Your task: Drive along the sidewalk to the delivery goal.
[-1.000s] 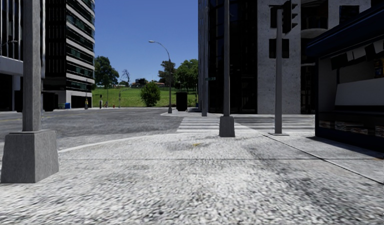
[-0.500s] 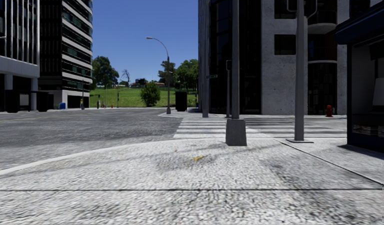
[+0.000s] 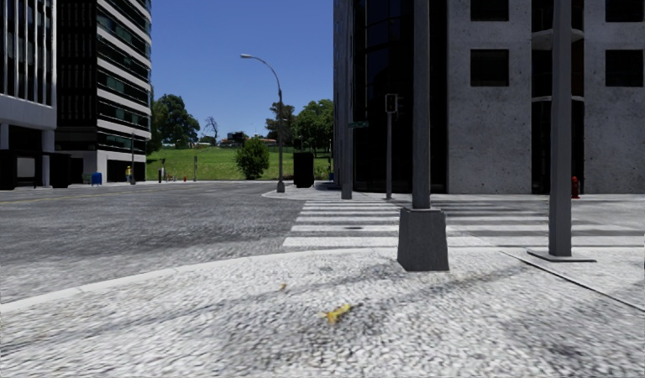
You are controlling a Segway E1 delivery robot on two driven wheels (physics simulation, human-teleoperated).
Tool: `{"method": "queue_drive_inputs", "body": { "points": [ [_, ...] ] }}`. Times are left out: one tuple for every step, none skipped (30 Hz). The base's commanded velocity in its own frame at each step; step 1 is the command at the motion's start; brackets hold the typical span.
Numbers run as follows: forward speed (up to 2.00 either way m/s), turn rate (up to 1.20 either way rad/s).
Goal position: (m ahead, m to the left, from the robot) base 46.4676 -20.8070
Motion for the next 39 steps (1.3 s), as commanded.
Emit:
{"method": "queue_drive_inputs", "body": {
  "points": [
    [2.00, 0.00],
    [2.00, 0.00],
    [2.00, 0.00],
    [2.00, 0.00],
    [2.00, 0.00],
    [2.00, 0.00],
    [2.00, 0.00],
    [2.00, 0.00],
    [2.00, 0.00],
    [2.00, 0.00],
    [2.00, 0.00],
    [2.00, 0.00],
    [2.00, 0.00],
    [2.00, 0.00],
    [2.00, 0.00],
    [2.00, 0.00],
    [2.00, 0.00],
    [2.00, 0.00],
    [2.00, 0.00],
    [2.00, 0.00],
    [2.00, 0.00],
    [2.00, 0.00],
    [2.00, 0.00],
    [2.00, 0.00],
    [2.00, 0.00],
    [2.00, 0.00],
    [2.00, -0.01],
    [2.00, -0.07],
    [2.00, -0.11],
    [2.00, -0.14],
    [2.00, -0.14],
    [2.00, -0.21],
    [2.00, -0.27],
    [2.00, -0.35],
    [2.00, -0.38],
    [2.00, -0.38],
    [2.00, -0.39],
    [2.00, -0.40],
    [1.93, -0.44]
  ]
}}
